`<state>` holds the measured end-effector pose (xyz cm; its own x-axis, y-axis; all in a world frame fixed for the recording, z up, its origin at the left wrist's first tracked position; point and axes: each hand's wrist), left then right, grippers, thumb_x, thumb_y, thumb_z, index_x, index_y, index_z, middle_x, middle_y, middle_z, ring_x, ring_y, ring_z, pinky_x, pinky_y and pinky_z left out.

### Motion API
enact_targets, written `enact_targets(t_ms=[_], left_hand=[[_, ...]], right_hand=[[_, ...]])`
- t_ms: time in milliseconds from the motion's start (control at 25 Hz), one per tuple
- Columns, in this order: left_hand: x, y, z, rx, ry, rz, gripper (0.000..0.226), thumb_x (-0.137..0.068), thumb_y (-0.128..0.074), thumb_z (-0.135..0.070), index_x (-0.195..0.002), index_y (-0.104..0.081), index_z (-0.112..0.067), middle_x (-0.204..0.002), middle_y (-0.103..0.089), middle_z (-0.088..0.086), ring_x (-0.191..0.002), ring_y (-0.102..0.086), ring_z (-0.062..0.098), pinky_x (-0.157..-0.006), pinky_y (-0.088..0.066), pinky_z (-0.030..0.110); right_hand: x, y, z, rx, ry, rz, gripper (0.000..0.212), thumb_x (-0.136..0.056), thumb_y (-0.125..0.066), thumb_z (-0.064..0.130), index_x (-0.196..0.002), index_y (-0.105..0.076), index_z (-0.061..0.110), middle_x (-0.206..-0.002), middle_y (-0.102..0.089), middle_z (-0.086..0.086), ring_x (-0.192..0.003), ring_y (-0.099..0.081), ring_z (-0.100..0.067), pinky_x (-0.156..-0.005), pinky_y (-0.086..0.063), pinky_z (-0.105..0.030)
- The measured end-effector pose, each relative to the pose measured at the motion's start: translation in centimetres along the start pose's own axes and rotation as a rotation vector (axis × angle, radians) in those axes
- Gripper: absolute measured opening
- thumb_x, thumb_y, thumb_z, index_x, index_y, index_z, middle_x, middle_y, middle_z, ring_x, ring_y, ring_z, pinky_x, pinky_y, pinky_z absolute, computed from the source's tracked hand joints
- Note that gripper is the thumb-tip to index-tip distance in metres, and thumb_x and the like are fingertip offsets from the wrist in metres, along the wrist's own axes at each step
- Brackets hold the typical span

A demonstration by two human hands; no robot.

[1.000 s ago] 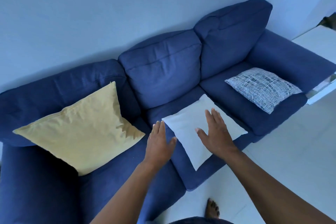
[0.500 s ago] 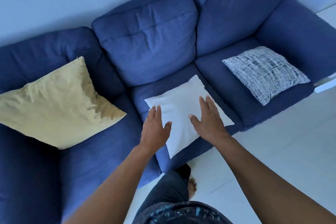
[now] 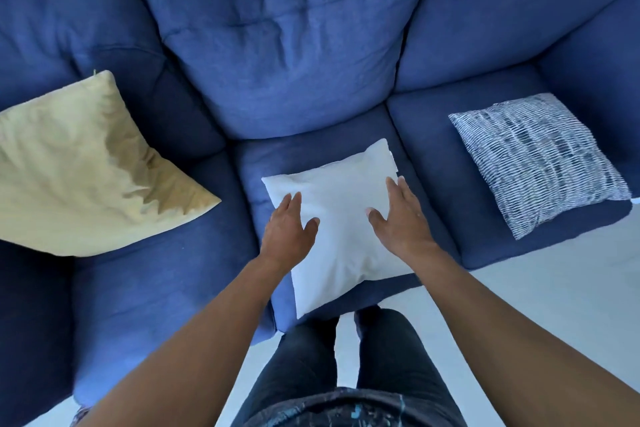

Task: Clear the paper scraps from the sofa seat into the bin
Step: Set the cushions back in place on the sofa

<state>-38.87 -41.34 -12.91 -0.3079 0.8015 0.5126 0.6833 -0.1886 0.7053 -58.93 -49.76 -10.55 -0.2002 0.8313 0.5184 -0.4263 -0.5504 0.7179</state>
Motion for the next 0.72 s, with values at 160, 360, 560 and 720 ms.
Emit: enact_targets(t_ms=[160, 360, 560, 720], left_hand=[[-4.0, -2.5, 0.8, 0.060, 0.142, 0.011, 0.071, -0.099, -0.052, -0.043, -0.157, -0.021, -0.016, -0.164, -0.022, 0.004, -0.150, -0.022, 0.022, -0.116, -0.028, 0.040], [-8.5, -6.8, 2.4, 0.123, 0.304, -0.028, 0.072, -0.097, -0.056, -0.044, -0.155, -0.025, -0.015, -0.159, -0.030, 0.002, -0.143, -0.032, 0.024, -0.105, -0.033, 0.032], [-12.0, -11.4, 4.6, 0.177, 0.385, -0.072, 0.066, -0.090, -0.058, -0.055, -0.141, -0.040, -0.019, -0.143, -0.042, -0.001, -0.129, -0.046, 0.025, -0.090, -0.038, 0.030], [-13.2, -12.2, 6.0, 0.522, 0.677, -0.128, 0.089, -0.073, -0.068, -0.067, -0.145, -0.038, -0.025, -0.134, -0.049, -0.011, -0.119, -0.051, 0.013, -0.104, -0.042, 0.032]], right_hand=[[-5.9, -1.9, -2.3, 0.043, -0.026, 0.103, 0.076, -0.099, -0.053, 0.040, -0.159, -0.011, 0.020, -0.168, -0.002, -0.002, -0.154, -0.008, -0.024, -0.120, -0.021, -0.042], [-13.4, -4.8, -5.5, 0.114, -0.002, 0.224, 0.087, -0.095, -0.057, 0.051, -0.159, -0.007, 0.020, -0.168, -0.003, -0.004, -0.154, -0.005, -0.022, -0.121, -0.018, -0.041], [-18.3, -6.6, -8.8, 0.154, 0.013, 0.259, 0.101, -0.078, -0.058, 0.076, -0.156, -0.018, 0.027, -0.164, -0.015, -0.002, -0.151, -0.014, -0.027, -0.120, -0.024, -0.048], [-20.4, -6.4, -10.3, -0.208, -0.284, 0.261, 0.118, -0.054, -0.074, 0.083, -0.151, -0.029, 0.034, -0.154, -0.039, 0.009, -0.140, -0.042, -0.016, -0.115, -0.036, -0.038]])
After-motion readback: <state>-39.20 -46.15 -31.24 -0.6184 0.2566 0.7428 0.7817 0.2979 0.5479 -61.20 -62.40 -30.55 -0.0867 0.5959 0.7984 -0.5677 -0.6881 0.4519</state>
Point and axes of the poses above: each hand's wrist, its own x-axis away from the middle knuckle, its own y-axis out of the back of the hand, z = x × y
